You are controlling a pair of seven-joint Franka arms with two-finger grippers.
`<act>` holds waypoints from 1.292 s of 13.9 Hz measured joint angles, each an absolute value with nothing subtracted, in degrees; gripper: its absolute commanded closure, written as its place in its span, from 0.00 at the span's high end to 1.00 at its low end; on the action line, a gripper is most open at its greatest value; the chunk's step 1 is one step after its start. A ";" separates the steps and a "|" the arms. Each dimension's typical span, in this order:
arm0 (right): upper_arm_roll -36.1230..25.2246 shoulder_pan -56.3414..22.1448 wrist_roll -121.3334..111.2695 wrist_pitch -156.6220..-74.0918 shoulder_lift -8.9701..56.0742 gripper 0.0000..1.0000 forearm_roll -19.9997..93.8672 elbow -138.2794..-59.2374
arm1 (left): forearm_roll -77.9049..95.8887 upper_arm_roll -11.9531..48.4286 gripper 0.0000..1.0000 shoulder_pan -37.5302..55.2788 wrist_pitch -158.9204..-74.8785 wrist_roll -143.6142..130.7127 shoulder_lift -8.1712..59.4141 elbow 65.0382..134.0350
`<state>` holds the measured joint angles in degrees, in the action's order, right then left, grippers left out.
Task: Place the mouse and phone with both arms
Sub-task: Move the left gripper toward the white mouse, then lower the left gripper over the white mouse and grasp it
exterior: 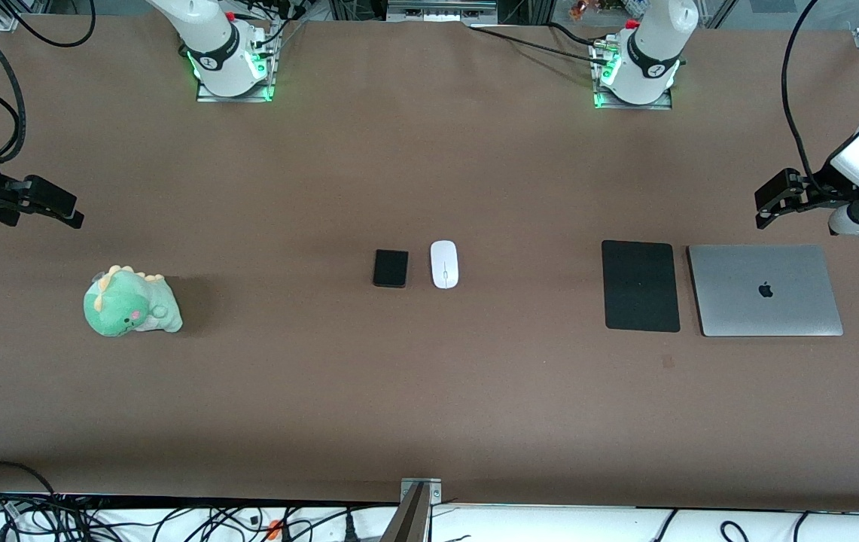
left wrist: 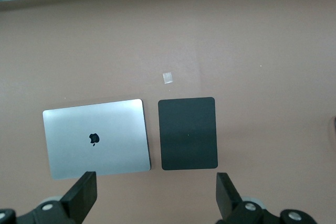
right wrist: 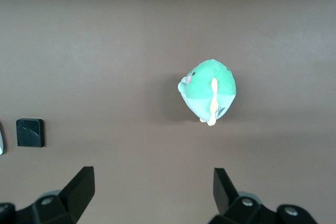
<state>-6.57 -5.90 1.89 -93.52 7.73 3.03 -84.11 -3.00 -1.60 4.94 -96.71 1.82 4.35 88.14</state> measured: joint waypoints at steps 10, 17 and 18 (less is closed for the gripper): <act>-6.53 -5.91 1.65 -93.52 7.73 1.00 0.57 -84.11 | -2.42 0.70 1.00 9.19 -93.35 1.96 11.93 88.52; -6.37 -5.93 1.61 -93.45 7.73 1.00 0.37 -84.11 | 3.43 9.01 1.00 11.71 -100.78 -3.90 21.91 88.52; -6.37 -5.93 1.61 -93.41 7.73 1.00 0.36 -84.10 | 3.82 9.69 1.00 12.95 -102.53 -7.00 22.91 88.51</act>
<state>-6.37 -5.93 1.61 -93.41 7.73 0.36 -84.10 3.82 9.69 12.95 -102.53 -7.00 22.91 88.51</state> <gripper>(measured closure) 0.000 0.000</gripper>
